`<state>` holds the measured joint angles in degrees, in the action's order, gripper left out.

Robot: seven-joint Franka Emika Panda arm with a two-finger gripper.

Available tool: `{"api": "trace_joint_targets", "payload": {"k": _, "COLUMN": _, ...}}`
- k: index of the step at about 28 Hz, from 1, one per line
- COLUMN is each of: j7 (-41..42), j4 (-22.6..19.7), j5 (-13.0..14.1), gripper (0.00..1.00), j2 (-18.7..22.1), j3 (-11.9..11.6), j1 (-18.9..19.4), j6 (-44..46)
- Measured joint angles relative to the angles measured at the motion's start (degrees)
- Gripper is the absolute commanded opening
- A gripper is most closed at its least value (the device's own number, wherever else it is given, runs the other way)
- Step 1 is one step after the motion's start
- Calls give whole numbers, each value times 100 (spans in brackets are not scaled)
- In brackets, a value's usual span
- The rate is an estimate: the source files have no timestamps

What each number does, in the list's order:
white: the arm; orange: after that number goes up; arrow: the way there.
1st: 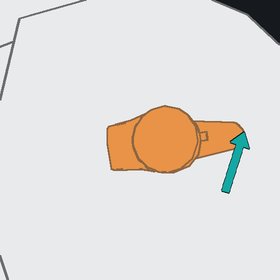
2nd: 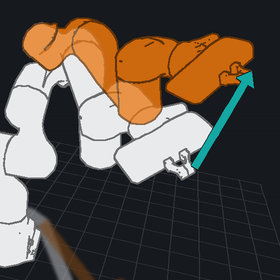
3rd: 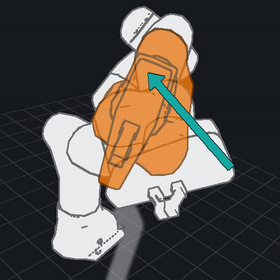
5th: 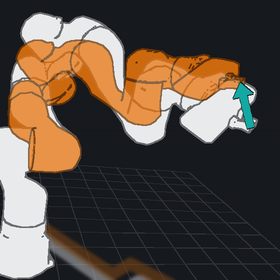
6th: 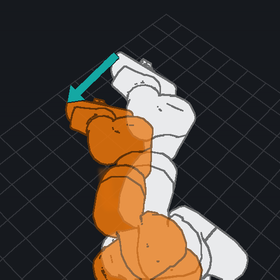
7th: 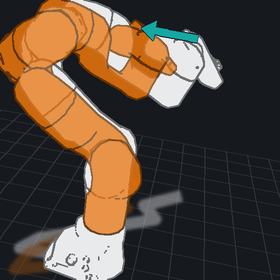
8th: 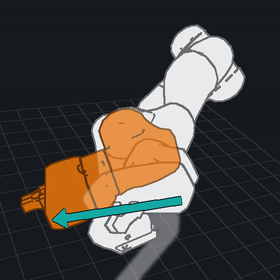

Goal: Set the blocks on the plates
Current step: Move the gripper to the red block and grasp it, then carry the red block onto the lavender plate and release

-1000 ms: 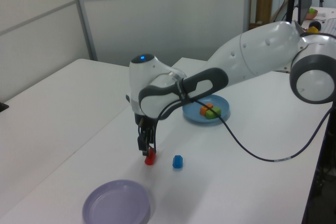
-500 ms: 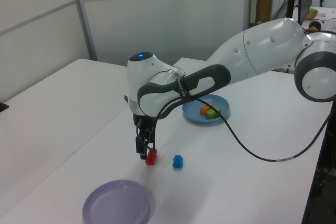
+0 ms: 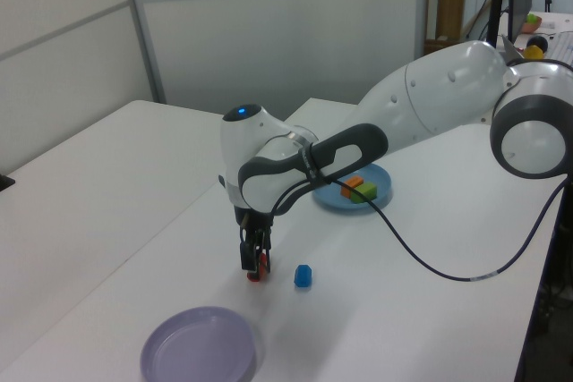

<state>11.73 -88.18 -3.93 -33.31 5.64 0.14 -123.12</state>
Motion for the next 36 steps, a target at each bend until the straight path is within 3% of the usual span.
{"api": "trace_joint_targets", "payload": {"k": 1, "j7": 0, "j4": 0, "j5": -2, "gripper": 74, "j2": -32, "j3": 0, "j1": 0, "j6": -55}}
{"api": "trace_joint_targets", "payload": {"k": 2, "j7": 0, "j4": 0, "j5": -2, "gripper": 53, "j2": -63, "j3": 0, "j1": 0, "j6": -103}}
{"api": "trace_joint_targets", "payload": {"k": 4, "j7": 0, "j4": 0, "j5": -2, "gripper": 35, "j2": -129, "j3": 0, "j1": 0, "j6": -176}}
{"api": "trace_joint_targets", "payload": {"k": 7, "j7": 0, "j4": 2, "j5": -2, "gripper": 22, "j2": -167, "j3": 0, "j1": 0, "j6": -201}}
{"api": "trace_joint_targets", "payload": {"k": 17, "j7": -15, "j4": 111, "j5": 27, "gripper": 22, "j2": 18, "j3": 63, "j1": 23, "j6": -162}}
{"api": "trace_joint_targets", "payload": {"k": 23, "j7": -457, "j4": 111, "j5": 118, "gripper": 25, "j2": 354, "j3": 515, "j1": 253, "j6": 118}}
{"api": "trace_joint_targets", "payload": {"k": 25, "j7": -720, "j4": 97, "j5": 88, "gripper": 33, "j2": 392, "j3": 594, "j1": 477, "j6": 125}}
{"api": "trace_joint_targets", "payload": {"k": 30, "j7": -1428, "j4": 7, "j5": -309, "gripper": 41, "j2": 303, "j3": 619, "j1": 1151, "j6": 126}}
{"api": "trace_joint_targets", "payload": {"k": 32, "j7": -1613, "j4": -8, "j5": -459, "gripper": 47, "j2": 196, "j3": 619, "j1": 1320, "j6": 119}}
{"api": "trace_joint_targets", "payload": {"k": 34, "j7": -1681, "j4": -8, "j5": -520, "gripper": 60, "j2": 114, "j3": 617, "j1": 1389, "j6": 87}}
{"api": "trace_joint_targets", "payload": {"k": 36, "j7": -1696, "j4": -7, "j5": -552, "gripper": 60, "j2": 52, "j3": 615, "j1": 1409, "j6": 53}}
